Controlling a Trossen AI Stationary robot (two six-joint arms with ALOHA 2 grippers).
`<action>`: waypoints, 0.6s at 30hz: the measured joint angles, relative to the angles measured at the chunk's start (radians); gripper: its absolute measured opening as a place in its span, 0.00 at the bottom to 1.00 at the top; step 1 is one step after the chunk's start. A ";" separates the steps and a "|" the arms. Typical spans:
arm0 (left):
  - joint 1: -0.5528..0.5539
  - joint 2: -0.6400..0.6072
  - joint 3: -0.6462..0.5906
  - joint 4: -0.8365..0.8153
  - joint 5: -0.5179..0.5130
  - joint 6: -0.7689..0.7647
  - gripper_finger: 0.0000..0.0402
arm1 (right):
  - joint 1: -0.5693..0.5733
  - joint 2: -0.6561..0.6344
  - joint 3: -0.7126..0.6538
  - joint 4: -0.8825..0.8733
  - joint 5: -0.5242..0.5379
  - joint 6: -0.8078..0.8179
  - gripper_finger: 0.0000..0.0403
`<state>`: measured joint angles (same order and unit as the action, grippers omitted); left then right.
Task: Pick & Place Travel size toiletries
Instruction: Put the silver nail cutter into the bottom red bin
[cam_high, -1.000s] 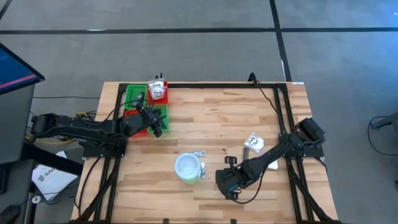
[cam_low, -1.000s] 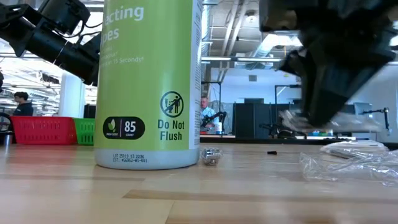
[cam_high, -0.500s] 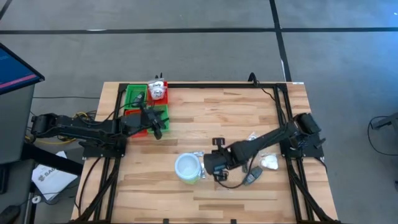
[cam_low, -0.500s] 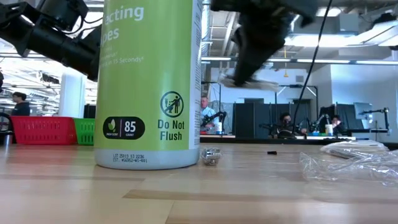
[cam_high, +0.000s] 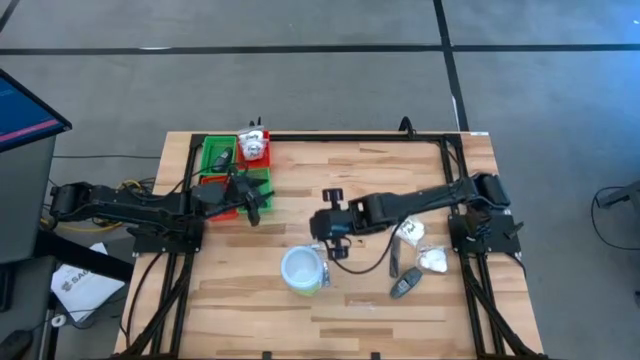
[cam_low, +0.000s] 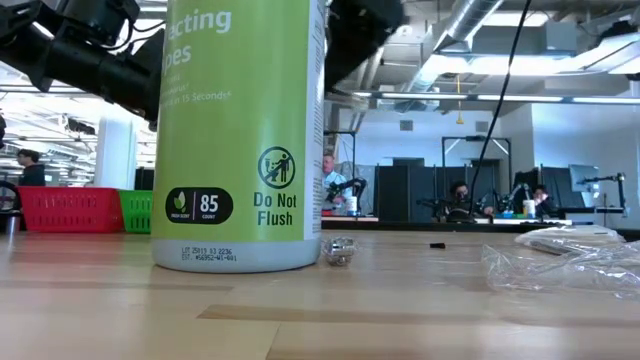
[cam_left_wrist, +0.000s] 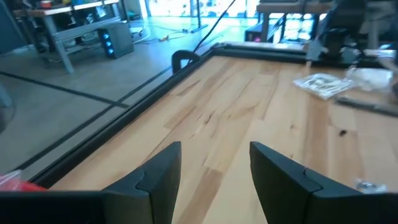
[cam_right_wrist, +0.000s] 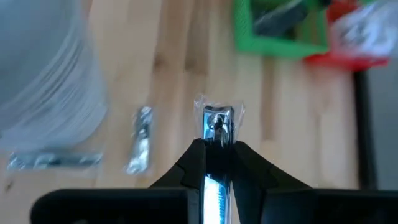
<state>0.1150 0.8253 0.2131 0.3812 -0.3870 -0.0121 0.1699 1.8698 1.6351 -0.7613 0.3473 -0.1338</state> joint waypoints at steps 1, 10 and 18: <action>0.000 0.000 0.000 0.007 0.007 0.000 0.45 | -0.010 0.000 0.009 0.018 0.000 -0.018 0.10; 0.000 0.000 0.000 0.078 0.096 0.012 0.45 | -0.081 0.000 0.061 0.164 -0.008 -0.137 0.10; 0.000 0.000 0.000 0.202 0.215 0.050 0.45 | -0.124 0.000 0.063 0.331 -0.080 -0.161 0.10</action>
<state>0.1150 0.8257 0.2131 0.5828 -0.1724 0.0376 0.0457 1.8698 1.6981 -0.4307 0.2672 -0.2952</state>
